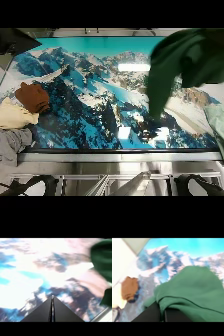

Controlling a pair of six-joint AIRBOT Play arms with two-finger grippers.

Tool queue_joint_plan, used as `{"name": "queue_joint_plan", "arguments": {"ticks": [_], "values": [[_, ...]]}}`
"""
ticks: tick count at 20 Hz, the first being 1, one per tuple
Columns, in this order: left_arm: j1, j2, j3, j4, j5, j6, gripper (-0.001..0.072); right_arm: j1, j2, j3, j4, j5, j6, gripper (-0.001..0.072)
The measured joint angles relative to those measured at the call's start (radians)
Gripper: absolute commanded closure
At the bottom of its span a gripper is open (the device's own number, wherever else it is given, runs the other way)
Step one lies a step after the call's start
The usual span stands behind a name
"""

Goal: Fold the shirts.

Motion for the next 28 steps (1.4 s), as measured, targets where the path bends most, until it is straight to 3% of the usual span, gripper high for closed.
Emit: {"name": "queue_joint_plan", "arguments": {"ticks": [5, 11, 12, 13, 14, 15, 16, 23, 28], "values": [[-0.038, 0.011, -0.072, -0.006, -0.024, -0.006, 0.0691, 0.077, -0.035, -0.023, 0.043, 0.064, 0.022, 0.0689], [-0.19, -0.047, -0.295, -0.018, 0.005, 0.039, 0.0691, 0.385, -0.148, -0.142, 0.026, -0.003, 0.022, 0.0688], [-0.217, -0.065, -0.335, -0.011, 0.025, 0.048, 0.0689, 0.437, -0.182, -0.155, 0.006, -0.015, 0.021, 0.0672], [-0.241, -0.079, -0.37, -0.008, 0.04, 0.056, 0.066, 0.478, -0.217, -0.164, -0.022, -0.026, 0.022, 0.0499], [-0.266, -0.096, -0.404, -0.012, 0.052, 0.068, 0.0424, 0.512, -0.254, -0.17, -0.039, -0.037, 0.021, 0.0278], [-0.285, -0.115, -0.432, -0.014, 0.058, 0.075, 0.0198, 0.536, -0.288, -0.173, -0.06, -0.04, 0.021, 0.0207], [-0.298, -0.135, -0.455, -0.013, 0.068, 0.079, 0.0008, 0.551, -0.323, -0.177, -0.089, -0.039, 0.021, 0.0206], [-0.319, -0.274, -0.531, -0.015, -0.025, 0.096, -0.0007, 0.432, -0.435, -0.19, -0.382, 0.001, 0.056, 0.0207], [-0.349, -0.303, -0.679, -0.013, -0.009, 0.1, 0.0009, 0.323, -0.471, -0.245, -0.479, -0.022, 0.064, 0.0207]]}}
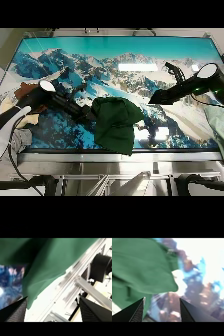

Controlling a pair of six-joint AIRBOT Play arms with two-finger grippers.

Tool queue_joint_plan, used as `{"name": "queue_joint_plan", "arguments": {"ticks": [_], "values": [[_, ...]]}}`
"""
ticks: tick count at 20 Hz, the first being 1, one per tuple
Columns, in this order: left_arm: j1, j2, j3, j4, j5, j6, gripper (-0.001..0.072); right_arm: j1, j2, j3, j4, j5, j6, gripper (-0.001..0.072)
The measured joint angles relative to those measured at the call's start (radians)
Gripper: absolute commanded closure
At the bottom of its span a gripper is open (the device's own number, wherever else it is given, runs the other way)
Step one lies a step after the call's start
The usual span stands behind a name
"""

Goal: Fold the shirts.

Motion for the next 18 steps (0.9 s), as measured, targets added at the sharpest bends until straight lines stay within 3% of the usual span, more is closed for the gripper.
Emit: {"name": "queue_joint_plan", "arguments": {"ticks": [7, 8, 9, 10, 11, 12, 18], "values": [[-0.074, -0.006, -0.146, 0.015, 0.157, 0.002, 0.0015, 0.014, -0.17, -0.054, 0.047, -0.034, -0.028, 0.0209], [-0.09, -0.006, -0.149, 0.015, 0.18, 0.002, 0.0183, 0.026, -0.195, -0.056, 0.074, -0.034, -0.042, 0.021], [-0.106, -0.006, -0.148, 0.018, 0.196, 0.002, 0.0418, 0.039, -0.221, -0.057, 0.105, -0.035, -0.058, 0.0213], [-0.119, -0.006, -0.143, 0.019, 0.207, 0.002, 0.0631, 0.051, -0.241, -0.058, 0.134, -0.035, -0.073, 0.0334], [-0.132, -0.006, -0.136, 0.019, 0.216, 0.003, 0.0709, 0.062, -0.258, -0.058, 0.167, -0.035, -0.092, 0.0634], [-0.143, -0.006, -0.127, 0.023, 0.224, 0.004, 0.0708, 0.07, -0.269, -0.058, 0.195, -0.034, -0.107, 0.0688], [-0.158, 0.026, -0.045, 0.026, 0.229, 0.025, 0.0697, 0.058, -0.236, -0.049, 0.307, 0.022, -0.175, 0.0689]]}}
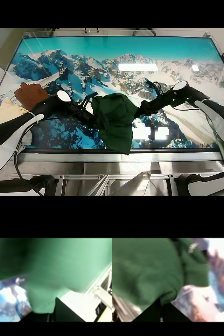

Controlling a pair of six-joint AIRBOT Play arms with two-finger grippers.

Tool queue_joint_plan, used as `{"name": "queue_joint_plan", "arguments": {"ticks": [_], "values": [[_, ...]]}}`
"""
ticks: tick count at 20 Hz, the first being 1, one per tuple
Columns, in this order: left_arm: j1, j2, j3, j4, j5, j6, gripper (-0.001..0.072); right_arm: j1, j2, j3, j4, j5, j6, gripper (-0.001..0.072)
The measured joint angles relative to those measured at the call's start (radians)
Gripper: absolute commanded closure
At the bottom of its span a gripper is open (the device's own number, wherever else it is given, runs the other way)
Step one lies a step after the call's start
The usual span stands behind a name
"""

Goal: Fold the shirts.

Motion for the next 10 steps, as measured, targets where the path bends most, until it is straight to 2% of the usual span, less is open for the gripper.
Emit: {"name": "queue_joint_plan", "arguments": {"ticks": [3, 6, 10], "values": [[0.047, 0.099, 0.079, 0.0, -0.048, 0.002, 0.0695, -0.073, 0.095, 0.037, 0.018, 0.047, -0.006, 0.0689], [0.169, 0.243, 0.234, -0.006, -0.137, -0.034, 0.0691, -0.215, 0.251, 0.141, 0.084, 0.061, -0.005, 0.0689], [0.428, 0.453, 0.499, -0.008, -0.184, -0.076, 0.0683, -0.444, 0.524, 0.262, 0.286, -0.103, -0.025, 0.0689]]}}
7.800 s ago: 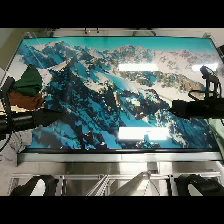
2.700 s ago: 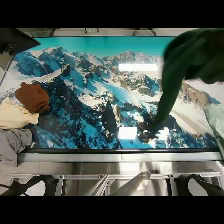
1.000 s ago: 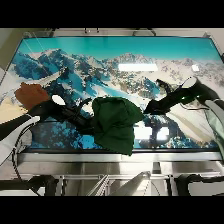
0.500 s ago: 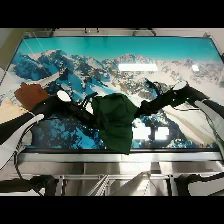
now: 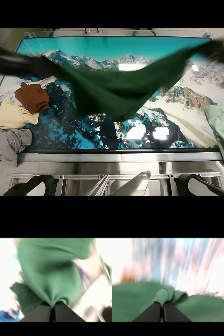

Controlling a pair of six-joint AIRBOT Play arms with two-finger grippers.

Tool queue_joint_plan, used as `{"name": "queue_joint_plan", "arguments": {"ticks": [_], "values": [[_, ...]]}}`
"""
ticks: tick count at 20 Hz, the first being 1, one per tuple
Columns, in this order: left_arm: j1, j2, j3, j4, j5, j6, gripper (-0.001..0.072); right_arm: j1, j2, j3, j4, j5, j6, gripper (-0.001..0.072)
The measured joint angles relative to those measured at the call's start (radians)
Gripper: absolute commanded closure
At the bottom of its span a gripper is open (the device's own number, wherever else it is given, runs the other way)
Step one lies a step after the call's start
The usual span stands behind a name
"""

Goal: Fold the shirts.

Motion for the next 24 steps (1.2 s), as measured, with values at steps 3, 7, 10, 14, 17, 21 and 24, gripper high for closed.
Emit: {"name": "queue_joint_plan", "arguments": {"ticks": [3, 7, 10, 14, 17, 21, 24], "values": [[0.167, 0.113, 0.134, -0.004, 0.004, -0.01, 0.0682, -0.113, 0.184, 0.035, 0.077, -0.132, -0.037, 0.0689], [0.278, 0.199, 0.249, -0.005, -0.018, -0.018, 0.0682, -0.167, 0.36, 0.05, 0.115, -0.23, -0.122, 0.0689], [0.303, 0.225, 0.295, -0.007, -0.026, -0.018, 0.0682, -0.179, 0.441, 0.053, 0.127, -0.288, -0.18, 0.0689], [0.311, 0.156, 0.299, -0.093, -0.091, -0.018, 0.0682, -0.155, 0.418, 0.054, 0.13, -0.317, -0.212, 0.0689], [0.29, 0.052, 0.214, -0.155, -0.121, -0.009, 0.0682, -0.06, 0.294, 0.054, 0.121, -0.326, -0.238, 0.0688], [0.223, -0.117, -0.007, -0.149, -0.112, 0.035, 0.0676, 0.096, 0.023, 0.054, 0.043, -0.331, -0.255, 0.0688], [0.171, -0.277, -0.18, -0.091, -0.048, 0.078, 0.0382, 0.179, -0.211, 0.053, -0.022, -0.331, -0.242, 0.0235]]}}
